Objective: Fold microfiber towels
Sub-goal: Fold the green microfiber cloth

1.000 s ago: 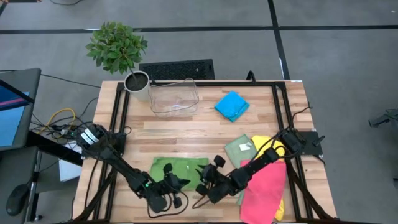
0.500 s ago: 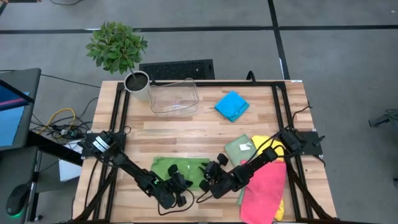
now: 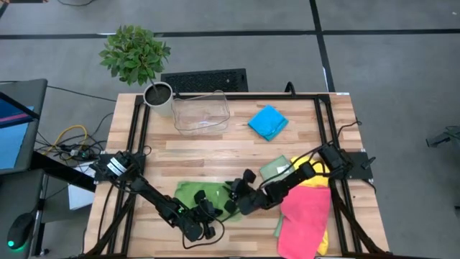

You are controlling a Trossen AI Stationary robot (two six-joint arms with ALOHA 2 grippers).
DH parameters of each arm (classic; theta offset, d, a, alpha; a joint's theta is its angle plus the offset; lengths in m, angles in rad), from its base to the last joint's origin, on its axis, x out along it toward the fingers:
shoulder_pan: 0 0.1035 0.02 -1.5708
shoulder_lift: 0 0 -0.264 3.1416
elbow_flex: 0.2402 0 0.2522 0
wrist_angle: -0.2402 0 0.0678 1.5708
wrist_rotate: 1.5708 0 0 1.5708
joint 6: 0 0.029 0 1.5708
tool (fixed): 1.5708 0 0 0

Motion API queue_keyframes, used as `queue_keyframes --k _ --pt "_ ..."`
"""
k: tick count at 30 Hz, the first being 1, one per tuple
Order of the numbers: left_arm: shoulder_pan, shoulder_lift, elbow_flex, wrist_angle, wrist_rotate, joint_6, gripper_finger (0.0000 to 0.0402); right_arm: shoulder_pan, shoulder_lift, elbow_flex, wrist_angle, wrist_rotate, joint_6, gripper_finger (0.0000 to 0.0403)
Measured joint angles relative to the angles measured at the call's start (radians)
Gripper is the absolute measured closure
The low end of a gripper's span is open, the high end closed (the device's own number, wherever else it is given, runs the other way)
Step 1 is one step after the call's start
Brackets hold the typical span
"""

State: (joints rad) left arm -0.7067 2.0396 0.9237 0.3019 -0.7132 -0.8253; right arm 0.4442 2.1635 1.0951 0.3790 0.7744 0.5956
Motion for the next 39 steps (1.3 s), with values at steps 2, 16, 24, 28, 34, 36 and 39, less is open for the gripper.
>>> queue_keyframes --k 2,16,24,28,34,36,39 --pt "0.000 0.000 0.000 0.000 0.000 0.000 0.0401 -0.009 0.000 -0.024 0.002 -0.025 0.014 0.0285" --pt "0.004 0.000 -0.001 0.003 0.000 0.000 0.0401 0.168 -0.007 -0.029 0.145 -0.013 -0.009 0.0285" --pt "0.011 0.001 -0.001 0.005 -0.002 0.000 0.0401 0.209 0.063 -0.013 0.152 -0.062 0.067 0.0285" --pt "0.017 -0.024 -0.002 -0.014 0.010 0.036 0.0401 0.188 0.074 -0.010 0.121 -0.095 0.110 0.0285" --pt "0.022 -0.203 -0.001 -0.147 0.000 0.107 0.0401 0.171 0.062 -0.013 0.134 -0.117 0.064 0.0285" --pt "0.007 -0.271 -0.003 -0.248 -0.023 0.099 0.0401 0.170 0.057 -0.011 0.136 -0.113 0.025 0.0285" --pt "-0.044 -0.362 -0.002 -0.383 -0.073 0.023 0.0401 0.169 0.047 0.003 0.130 -0.103 -0.020 0.0285"
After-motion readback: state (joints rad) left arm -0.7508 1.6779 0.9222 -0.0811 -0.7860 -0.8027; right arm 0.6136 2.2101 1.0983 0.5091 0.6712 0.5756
